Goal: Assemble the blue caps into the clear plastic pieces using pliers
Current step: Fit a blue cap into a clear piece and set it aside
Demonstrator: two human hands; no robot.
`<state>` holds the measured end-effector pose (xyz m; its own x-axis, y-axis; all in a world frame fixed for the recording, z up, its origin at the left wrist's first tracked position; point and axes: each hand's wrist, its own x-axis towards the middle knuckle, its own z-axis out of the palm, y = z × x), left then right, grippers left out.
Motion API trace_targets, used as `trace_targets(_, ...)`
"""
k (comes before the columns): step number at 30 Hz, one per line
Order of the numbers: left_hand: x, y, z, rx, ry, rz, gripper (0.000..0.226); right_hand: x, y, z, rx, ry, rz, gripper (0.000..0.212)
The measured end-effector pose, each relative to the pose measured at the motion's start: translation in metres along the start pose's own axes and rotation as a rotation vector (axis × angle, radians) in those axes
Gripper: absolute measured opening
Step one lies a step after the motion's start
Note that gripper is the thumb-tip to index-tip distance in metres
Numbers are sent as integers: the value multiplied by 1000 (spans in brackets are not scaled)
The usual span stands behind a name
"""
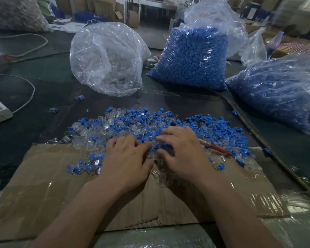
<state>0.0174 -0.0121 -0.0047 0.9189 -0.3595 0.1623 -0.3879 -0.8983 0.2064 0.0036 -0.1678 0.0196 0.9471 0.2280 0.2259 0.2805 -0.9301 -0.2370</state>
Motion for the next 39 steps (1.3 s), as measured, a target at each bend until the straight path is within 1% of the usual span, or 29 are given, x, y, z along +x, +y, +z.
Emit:
trace_targets(2,0,0,0,-31,-11,33,43,1,-1,4,-22,-68,4,44)
trace_targets(4,0,1,0,-64,-22,62,39,2,-1,6,-37,-104,1,41)
trace_targets(10,0,1,0,-135,-24,76,29,1,1,6,-29,-102,-12,31)
trace_targets(18,0,3,-3,-149,-19,100,25,2,0,3,-23,-172,-32,28)
trace_targets(24,-1,3,-8,-181,51,108,22,3,0,2,6,-196,-6,17)
trace_targets(28,-3,1,-12,-233,120,112,15,0,1,0,51,-152,-4,9)
trace_targets(30,-3,1,-16,-313,162,93,5,-1,2,-1,69,-107,-4,6)
trace_targets(31,-3,1,-18,-360,163,77,5,-2,2,-2,89,-73,-2,5)
trace_targets(33,-4,3,-23,-442,138,39,22,-2,0,-5,158,9,16,17)
trace_targets(35,-6,4,-26,-499,112,4,28,-3,-2,-8,242,77,51,25)
trace_targets(37,-7,6,-27,-585,103,-41,28,-4,-2,-10,329,126,81,22)
trace_targets(39,-8,7,-29,-665,107,-70,29,-6,-4,-12,409,172,78,12)
